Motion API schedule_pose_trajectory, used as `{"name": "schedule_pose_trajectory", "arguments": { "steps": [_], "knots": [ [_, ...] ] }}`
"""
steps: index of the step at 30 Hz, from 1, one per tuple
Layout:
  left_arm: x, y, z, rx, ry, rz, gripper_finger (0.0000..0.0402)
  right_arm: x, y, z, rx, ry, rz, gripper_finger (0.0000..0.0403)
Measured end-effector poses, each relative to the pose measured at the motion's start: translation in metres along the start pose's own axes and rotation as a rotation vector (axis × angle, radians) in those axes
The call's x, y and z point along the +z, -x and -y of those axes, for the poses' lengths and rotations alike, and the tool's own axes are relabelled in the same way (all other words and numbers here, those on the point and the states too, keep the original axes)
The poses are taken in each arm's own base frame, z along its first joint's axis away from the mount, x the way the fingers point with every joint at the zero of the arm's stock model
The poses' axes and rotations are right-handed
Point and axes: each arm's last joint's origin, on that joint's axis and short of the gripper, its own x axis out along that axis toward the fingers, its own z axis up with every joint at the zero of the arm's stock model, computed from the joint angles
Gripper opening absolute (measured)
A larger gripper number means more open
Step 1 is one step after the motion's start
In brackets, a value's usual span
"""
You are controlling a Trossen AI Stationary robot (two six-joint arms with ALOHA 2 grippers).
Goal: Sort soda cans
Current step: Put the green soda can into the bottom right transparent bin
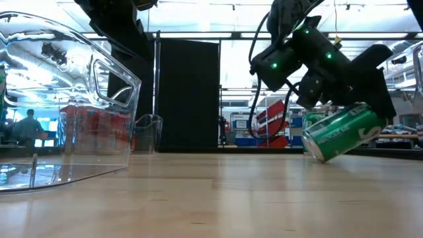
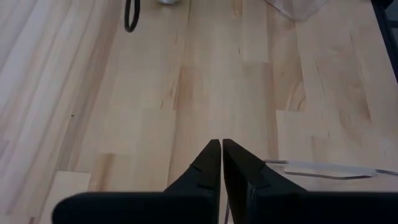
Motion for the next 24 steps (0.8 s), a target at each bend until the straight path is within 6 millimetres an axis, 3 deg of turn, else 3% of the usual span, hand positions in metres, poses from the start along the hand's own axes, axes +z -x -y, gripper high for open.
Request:
{"name": "schedule_pose_trajectory", "arguments": {
  "steps": [5, 11, 17, 24],
  "knots": [
    [0.000, 0.000, 0.000, 0.000, -0.002, 0.000, 0.0019, -0.001, 0.008, -0.002, 0.008, 0.012, 0.039, 0.0228],
    [0.002, -0.006, -0.001, 0.036, -0.015, 0.016, 0.0015, -0.024, 0.037, -0.011, 0.062, 0.001, 0.184, 0.0228],
    [0.018, -0.041, -0.005, 0.025, -0.145, 0.139, 0.0004, -0.048, 0.066, -0.023, 0.043, 0.014, 0.358, 0.0228],
    [0.021, -0.088, -0.028, 0.071, -0.139, 0.363, 0.0001, -0.055, 0.072, -0.035, 0.035, 0.041, 0.447, 0.0228]
  ]
}}
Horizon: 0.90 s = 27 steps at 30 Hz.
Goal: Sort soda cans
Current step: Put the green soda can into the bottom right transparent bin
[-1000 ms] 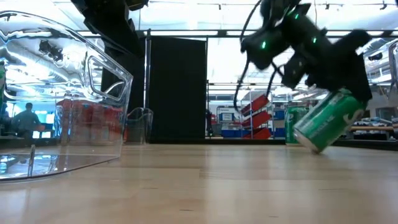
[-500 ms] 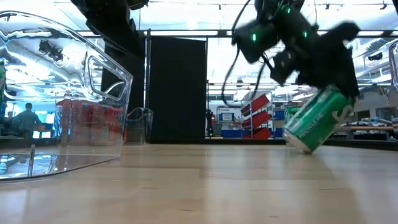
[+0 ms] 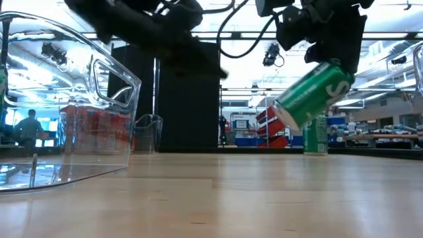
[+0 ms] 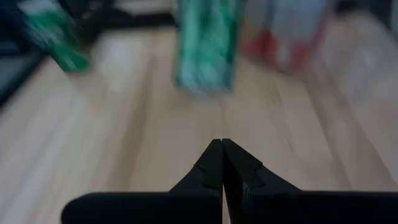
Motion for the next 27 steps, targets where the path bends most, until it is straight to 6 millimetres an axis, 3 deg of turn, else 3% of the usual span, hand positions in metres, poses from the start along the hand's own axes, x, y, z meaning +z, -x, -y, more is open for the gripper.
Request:
{"name": "schedule_pose_trajectory", "arguments": {
  "steps": [3, 9, 19, 27],
  "knots": [
    [-0.002, -0.011, -0.011, 0.034, 0.041, 0.156, 0.0001, 0.002, -0.001, -0.005, 0.003, 0.022, 0.029, 0.0228],
    [-0.017, -0.042, -0.012, 0.024, 0.071, 0.258, 0.0001, 0.009, 0.000, -0.009, 0.021, 0.069, 0.112, 0.0228],
    [-0.043, -0.076, -0.003, -0.019, 0.149, 0.231, 0.0000, 0.015, 0.000, -0.009, -0.014, 0.085, 0.178, 0.0228],
    [-0.050, -0.082, -0.001, -0.020, 0.149, 0.202, 0.0000, 0.023, -0.009, -0.009, -0.023, 0.087, 0.226, 0.0228]
  ]
}}
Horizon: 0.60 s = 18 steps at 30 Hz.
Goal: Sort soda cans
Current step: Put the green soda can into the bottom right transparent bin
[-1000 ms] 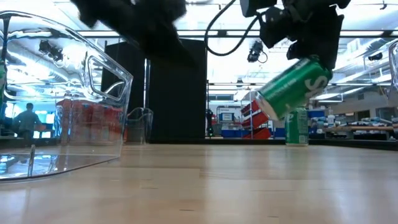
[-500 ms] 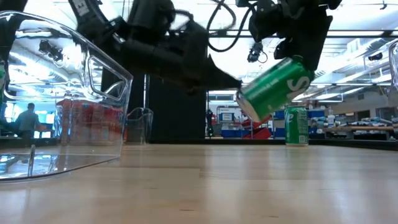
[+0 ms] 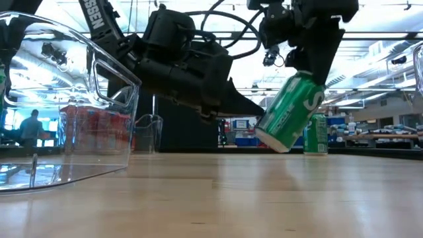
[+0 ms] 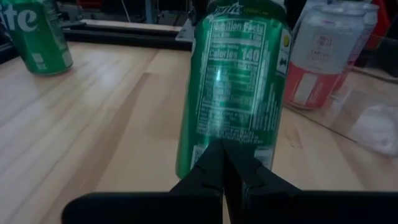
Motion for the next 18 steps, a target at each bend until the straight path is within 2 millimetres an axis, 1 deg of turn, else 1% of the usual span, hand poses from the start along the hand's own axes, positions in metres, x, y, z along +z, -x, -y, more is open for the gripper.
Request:
{"name": "schedule_pose_trajectory", "arguments": {
  "steps": [10, 18],
  "knots": [
    [-0.005, 0.000, 0.000, 0.010, -0.007, -0.054, 0.0000, 0.004, -0.017, 0.003, 0.008, -0.015, 0.059, 0.0228],
    [-0.006, 0.000, -0.001, 0.015, -0.008, -0.060, 0.0000, 0.006, -0.018, 0.004, 0.001, -0.018, 0.078, 0.0228]
  ]
}}
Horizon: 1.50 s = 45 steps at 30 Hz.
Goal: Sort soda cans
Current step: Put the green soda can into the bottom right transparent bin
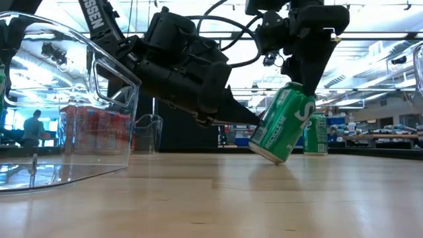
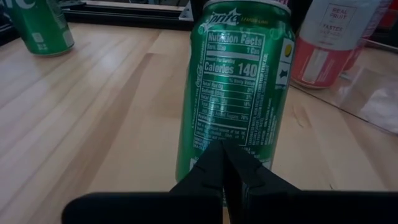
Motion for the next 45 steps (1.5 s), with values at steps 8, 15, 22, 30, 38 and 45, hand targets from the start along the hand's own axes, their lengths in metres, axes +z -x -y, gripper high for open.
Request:
{"name": "schedule_pose_trajectory", "arguments": {
  "steps": [8, 15, 22, 30, 38, 45],
  "knots": [
    [-0.004, 0.000, 0.000, 0.004, -0.004, -0.037, 0.0000, 0.013, 0.003, -0.002, 0.010, 0.015, 0.140, 0.0271],
    [-0.006, 0.000, 0.000, 0.002, -0.003, -0.053, 0.0000, 0.019, 0.003, -0.004, 0.030, 0.061, 0.199, 0.0260],
    [-0.005, 0.000, 0.000, 0.004, -0.005, -0.047, 0.0000, 0.018, 0.003, -0.004, 0.029, 0.059, 0.182, 0.0246],
    [-0.004, 0.001, 0.001, -0.013, -0.005, -0.037, 0.0000, 0.014, 0.002, -0.012, 0.019, 0.079, 0.164, 0.0254],
    [0.008, 0.003, 0.001, -0.019, 0.002, 0.019, 0.0000, 0.011, -0.001, -0.016, -0.018, 0.077, 0.147, 0.0340],
    [0.023, 0.011, 0.002, -0.032, -0.026, 0.025, 0.0000, 0.010, 0.000, -0.019, -0.034, 0.108, 0.150, 0.0369]
  ]
}}
